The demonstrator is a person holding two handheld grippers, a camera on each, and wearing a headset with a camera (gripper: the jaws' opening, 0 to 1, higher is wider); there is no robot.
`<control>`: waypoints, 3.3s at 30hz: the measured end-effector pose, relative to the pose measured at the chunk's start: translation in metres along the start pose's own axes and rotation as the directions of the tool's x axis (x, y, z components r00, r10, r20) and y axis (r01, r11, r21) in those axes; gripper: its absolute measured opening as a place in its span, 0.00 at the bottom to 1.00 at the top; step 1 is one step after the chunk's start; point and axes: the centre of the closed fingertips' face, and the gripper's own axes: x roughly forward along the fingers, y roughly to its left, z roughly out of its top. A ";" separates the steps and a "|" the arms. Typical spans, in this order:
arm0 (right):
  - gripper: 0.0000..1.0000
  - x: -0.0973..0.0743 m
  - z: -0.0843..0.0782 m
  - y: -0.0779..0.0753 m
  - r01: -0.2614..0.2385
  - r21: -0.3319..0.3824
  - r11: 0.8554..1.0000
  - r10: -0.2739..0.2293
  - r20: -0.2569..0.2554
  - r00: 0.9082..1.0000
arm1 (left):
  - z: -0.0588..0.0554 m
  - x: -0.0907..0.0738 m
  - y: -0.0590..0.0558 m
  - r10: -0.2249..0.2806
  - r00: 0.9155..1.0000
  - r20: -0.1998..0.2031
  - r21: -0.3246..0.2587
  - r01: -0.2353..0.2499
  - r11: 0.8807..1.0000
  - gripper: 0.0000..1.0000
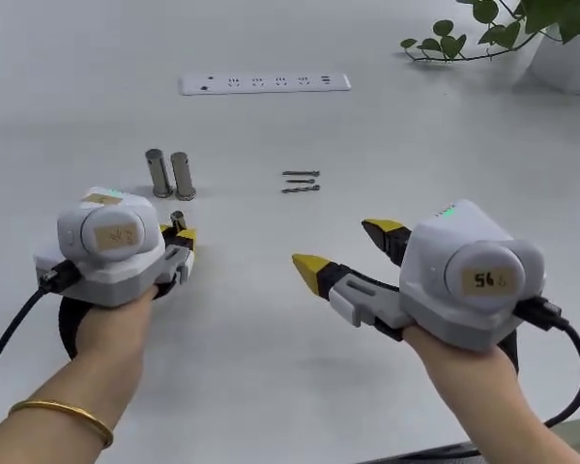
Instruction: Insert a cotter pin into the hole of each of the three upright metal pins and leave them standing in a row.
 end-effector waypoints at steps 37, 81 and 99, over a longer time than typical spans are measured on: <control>0.50 0.000 0.000 0.003 -0.014 0.015 1.000 0.014 0.000 1.000 | -0.003 -0.003 -0.024 -0.024 0.999 0.029 0.024 0.023 0.999 0.12; 0.32 0.070 0.019 -0.042 -0.298 -0.143 0.944 0.239 -0.330 0.913 | 0.014 -0.080 -0.019 -0.177 0.982 0.071 0.056 0.173 0.983 0.99; 0.21 0.127 0.015 -0.075 -0.317 -0.185 0.930 0.201 -0.465 0.862 | 0.015 -0.094 -0.009 -0.177 0.982 0.067 0.056 0.174 0.983 0.99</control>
